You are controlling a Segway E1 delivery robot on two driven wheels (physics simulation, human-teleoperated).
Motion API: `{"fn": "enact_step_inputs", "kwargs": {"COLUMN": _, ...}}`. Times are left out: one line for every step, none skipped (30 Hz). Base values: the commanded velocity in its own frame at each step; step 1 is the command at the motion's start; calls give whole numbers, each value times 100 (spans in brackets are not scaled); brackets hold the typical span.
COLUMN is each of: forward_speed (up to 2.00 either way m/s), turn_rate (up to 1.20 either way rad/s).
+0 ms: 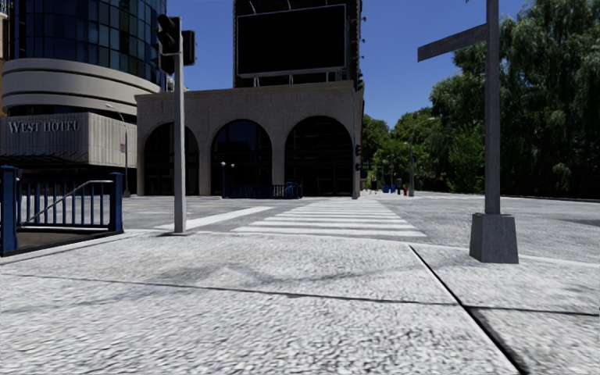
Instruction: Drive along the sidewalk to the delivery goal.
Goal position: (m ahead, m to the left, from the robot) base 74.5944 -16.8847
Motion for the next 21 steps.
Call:
{"fn": "enact_step_inputs", "kwargs": {"forward_speed": 200, "turn_rate": 0}}
{"fn": "enact_step_inputs", "kwargs": {"forward_speed": 200, "turn_rate": 0}}
{"fn": "enact_step_inputs", "kwargs": {"forward_speed": 200, "turn_rate": 0}}
{"fn": "enact_step_inputs", "kwargs": {"forward_speed": 200, "turn_rate": 0}}
{"fn": "enact_step_inputs", "kwargs": {"forward_speed": 200, "turn_rate": 0}}
{"fn": "enact_step_inputs", "kwargs": {"forward_speed": 200, "turn_rate": -9}}
{"fn": "enact_step_inputs", "kwargs": {"forward_speed": 200, "turn_rate": -20}}
{"fn": "enact_step_inputs", "kwargs": {"forward_speed": 200, "turn_rate": -23}}
{"fn": "enact_step_inputs", "kwargs": {"forward_speed": 200, "turn_rate": -23}}
{"fn": "enact_step_inputs", "kwargs": {"forward_speed": 200, "turn_rate": -25}}
{"fn": "enact_step_inputs", "kwargs": {"forward_speed": 200, "turn_rate": -25}}
{"fn": "enact_step_inputs", "kwargs": {"forward_speed": 200, "turn_rate": -26}}
{"fn": "enact_step_inputs", "kwargs": {"forward_speed": 200, "turn_rate": -26}}
{"fn": "enact_step_inputs", "kwargs": {"forward_speed": 200, "turn_rate": -26}}
{"fn": "enact_step_inputs", "kwargs": {"forward_speed": 200, "turn_rate": -26}}
{"fn": "enact_step_inputs", "kwargs": {"forward_speed": 200, "turn_rate": -26}}
{"fn": "enact_step_inputs", "kwargs": {"forward_speed": 200, "turn_rate": -26}}
{"fn": "enact_step_inputs", "kwargs": {"forward_speed": 200, "turn_rate": -26}}
{"fn": "enact_step_inputs", "kwargs": {"forward_speed": 200, "turn_rate": -26}}
{"fn": "enact_step_inputs", "kwargs": {"forward_speed": 200, "turn_rate": -26}}
{"fn": "enact_step_inputs", "kwargs": {"forward_speed": 200, "turn_rate": -26}}
